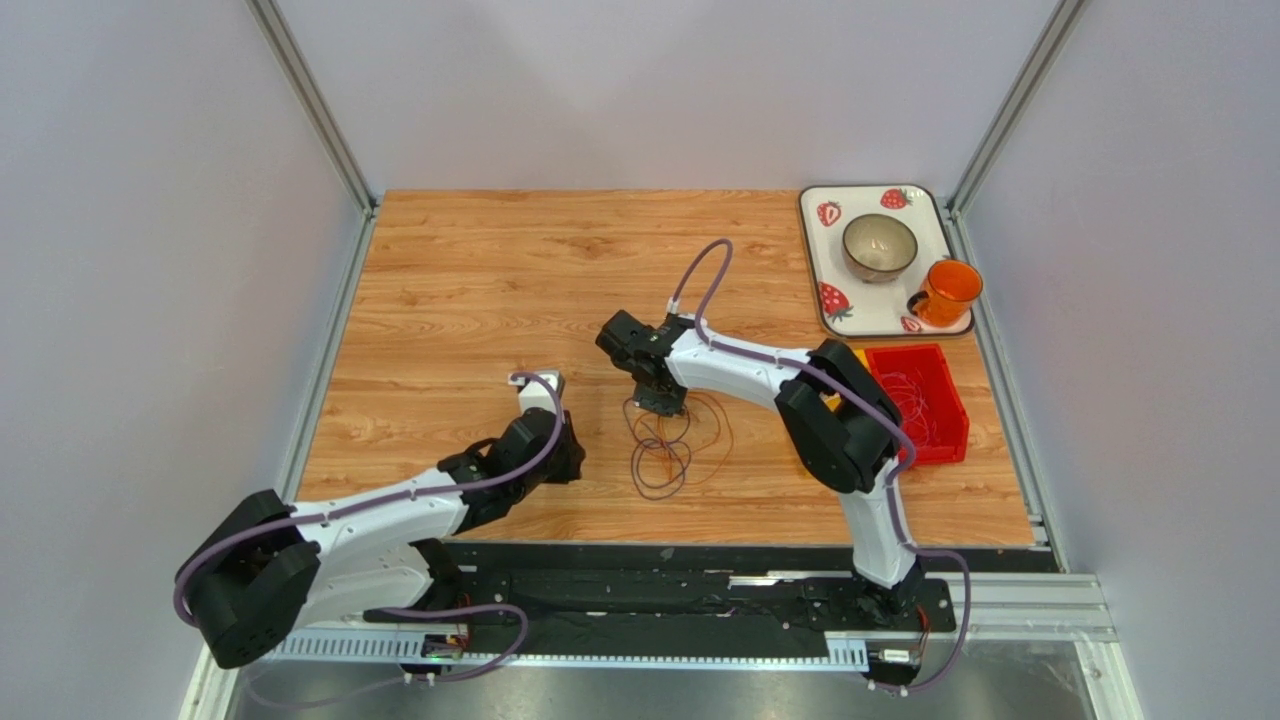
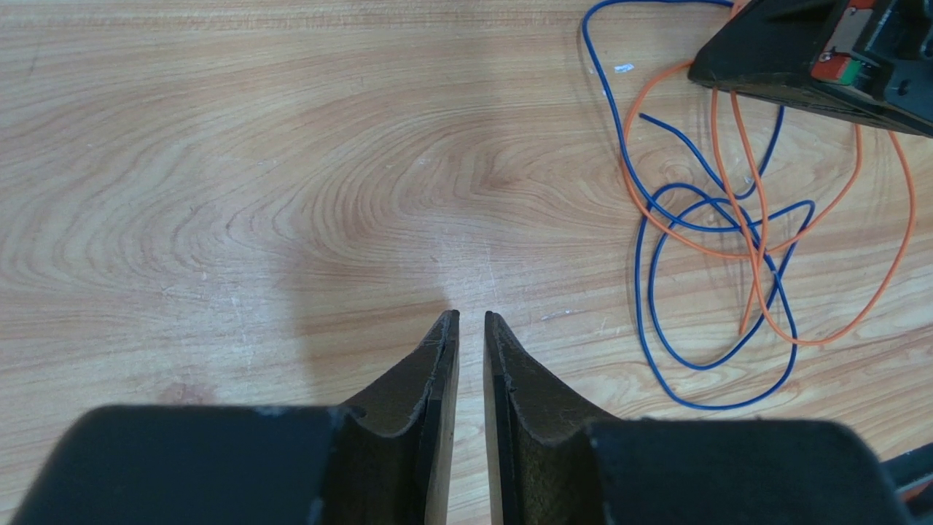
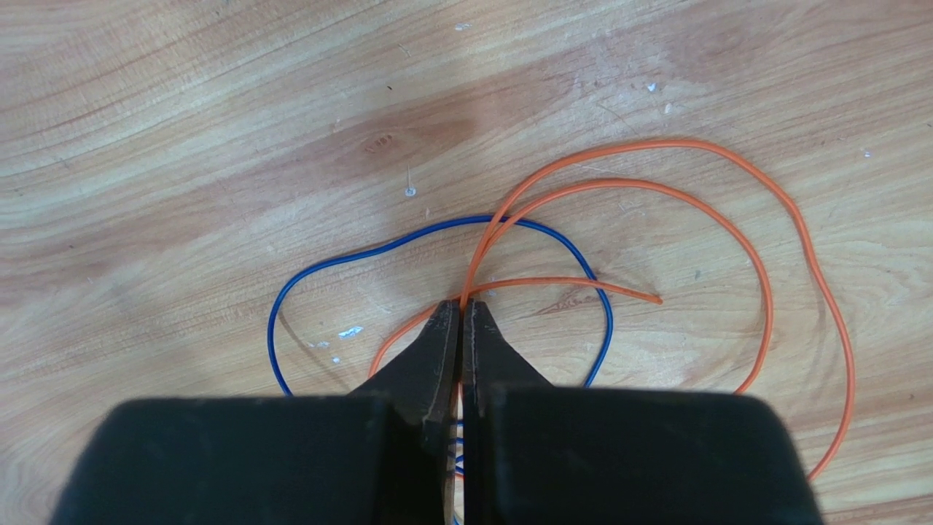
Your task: Untangle the cables
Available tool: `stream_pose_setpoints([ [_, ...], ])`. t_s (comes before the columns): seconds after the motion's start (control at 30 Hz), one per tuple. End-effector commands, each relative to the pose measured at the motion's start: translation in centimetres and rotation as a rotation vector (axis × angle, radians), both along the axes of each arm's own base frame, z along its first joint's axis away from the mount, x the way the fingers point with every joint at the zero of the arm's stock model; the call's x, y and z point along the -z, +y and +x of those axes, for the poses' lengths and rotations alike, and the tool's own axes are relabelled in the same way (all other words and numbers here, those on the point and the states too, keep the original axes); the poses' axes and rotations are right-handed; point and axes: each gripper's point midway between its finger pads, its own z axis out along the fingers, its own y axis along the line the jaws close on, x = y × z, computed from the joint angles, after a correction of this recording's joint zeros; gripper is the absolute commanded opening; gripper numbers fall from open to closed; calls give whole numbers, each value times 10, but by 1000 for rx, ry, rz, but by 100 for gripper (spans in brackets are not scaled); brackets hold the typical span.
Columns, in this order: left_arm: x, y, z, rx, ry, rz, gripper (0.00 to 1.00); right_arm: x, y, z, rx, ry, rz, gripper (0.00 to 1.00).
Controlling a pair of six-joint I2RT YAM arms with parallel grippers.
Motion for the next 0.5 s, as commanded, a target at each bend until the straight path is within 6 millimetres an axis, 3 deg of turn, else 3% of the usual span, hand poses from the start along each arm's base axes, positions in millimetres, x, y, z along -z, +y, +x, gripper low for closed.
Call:
stream_pose_setpoints([
  [0.0,-14,-12,7,22,-41,-38,23,8,-10,-17,-67,11,-26,0],
  [0.03,-16,-15,6,49,-44,-44,25,-13,-3,-14,-83,-37,26,0],
  [0.2,-26,-22,0,107,-97,-119,38,-63,7,-17,-178,-124,107,0],
  [0.3,-34,-28,-4,157,-127,-157,45,-95,5,-19,-196,-174,147,0],
  [0.47,-44,-44,-11,247,-148,-219,47,-153,-3,-22,-212,-283,226,0],
])
